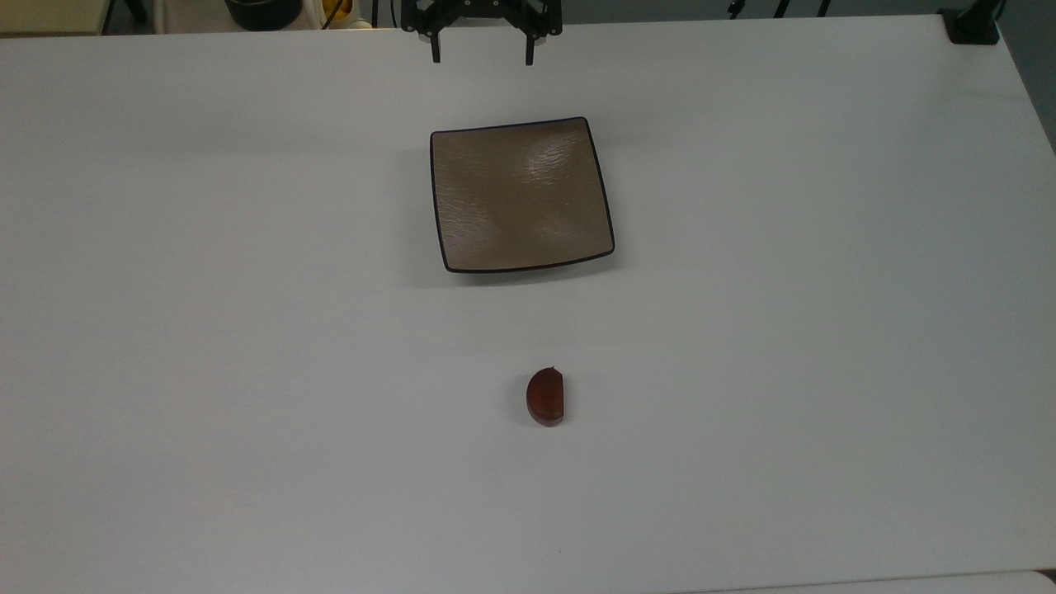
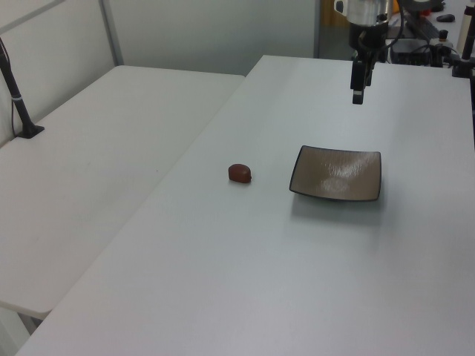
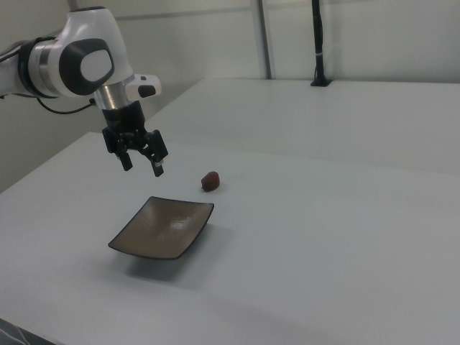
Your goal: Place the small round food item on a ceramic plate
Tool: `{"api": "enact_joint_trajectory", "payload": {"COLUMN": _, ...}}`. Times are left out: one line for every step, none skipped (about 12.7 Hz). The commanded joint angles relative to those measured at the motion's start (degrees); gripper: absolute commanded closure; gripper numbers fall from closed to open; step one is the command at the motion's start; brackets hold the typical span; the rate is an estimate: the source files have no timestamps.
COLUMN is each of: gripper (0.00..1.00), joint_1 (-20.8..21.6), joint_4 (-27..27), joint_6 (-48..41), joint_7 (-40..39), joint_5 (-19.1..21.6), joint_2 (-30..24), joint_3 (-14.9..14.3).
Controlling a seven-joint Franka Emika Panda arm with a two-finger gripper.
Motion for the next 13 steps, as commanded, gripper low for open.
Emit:
{"api": "enact_joint_trajectory", "payload": {"gripper": 0.0, "joint_1": 0.5, "joint_4": -0.7, "joint_6": 0.2, "joint_7": 3.0, "joint_5": -0.2, "joint_2": -0.5, "joint_3": -0.3}}
{"api": "enact_joint_trajectory", "payload": {"gripper": 0.0, "joint_1": 0.5, "joint_4": -0.7, "joint_6": 0.1, "joint_7": 3.0, "joint_5": -0.2, "joint_2": -0.4, "joint_3": -0.3}}
{"api": "enact_joint_trajectory", "payload": {"gripper": 0.0, "joint_1": 0.5, "joint_4": -0.7, "joint_6": 0.1, "joint_7": 3.0, "joint_5": -0.1, "joint_2": -0.4, "joint_3": -0.3}}
{"api": "enact_joint_trajectory", "payload": {"gripper": 0.0, "joint_1": 0.5, "joint_4": -0.6, "joint_6": 0.1, "joint_7": 3.0, "joint_5": -0.1, "joint_2": -0.4, "joint_3": -0.3}}
{"api": "enact_joint_trajectory", "payload": {"gripper": 0.0, "joint_1": 0.5, "joint_4": -0.6, "joint_6": 0.1, "joint_7": 2.9, "joint_5": -0.1, "joint_2": -0.4, "joint_3": -0.3}}
{"api": "enact_joint_trajectory", "payload": {"gripper": 0.0, "joint_1": 0.5, "joint_4": -0.3, "joint_6": 0.0, "joint_7": 2.7, "joint_5": 0.0, "joint_2": -0.3, "joint_3": -0.5}}
{"api": "enact_joint_trajectory", "payload": {"gripper": 0.0, "joint_1": 0.5, "joint_4": 1.0, "joint_6": -0.5, "joint_7": 2.6, "joint_5": 0.1, "joint_2": 0.4, "joint_3": -1.1}}
{"api": "enact_joint_trajectory", "payload": {"gripper": 0.0, "joint_1": 2.3, "joint_4": 1.7, "joint_6": -0.6, "joint_7": 2.6, "joint_5": 0.5, "joint_2": 1.0, "joint_3": -3.6}}
{"api": "enact_joint_trajectory", "payload": {"gripper": 0.0, "joint_1": 4.3, "joint_4": 2.3, "joint_6": -0.6, "joint_7": 2.5, "joint_5": 1.2, "joint_2": 1.2, "joint_3": -6.3}}
{"api": "enact_joint_trajectory", "payload": {"gripper": 0.0, "joint_1": 4.7, "joint_4": 2.6, "joint_6": -0.8, "joint_7": 2.5, "joint_5": 1.3, "joint_2": 1.3, "joint_3": -6.6}}
{"api": "enact_joint_trajectory", "payload": {"gripper": 0.0, "joint_1": 4.6, "joint_4": 2.7, "joint_6": -0.8, "joint_7": 2.5, "joint_5": 1.3, "joint_2": 1.4, "joint_3": -6.6}}
{"api": "enact_joint_trajectory", "payload": {"gripper": 0.0, "joint_1": 4.7, "joint_4": 2.7, "joint_6": 0.0, "joint_7": 2.8, "joint_5": 1.6, "joint_2": 1.9, "joint_3": -6.6}}
{"api": "enact_joint_trajectory", "payload": {"gripper": 0.0, "joint_1": 4.7, "joint_4": 4.6, "joint_6": 1.1, "joint_7": 3.1, "joint_5": 1.9, "joint_2": 4.0, "joint_3": -6.6}}
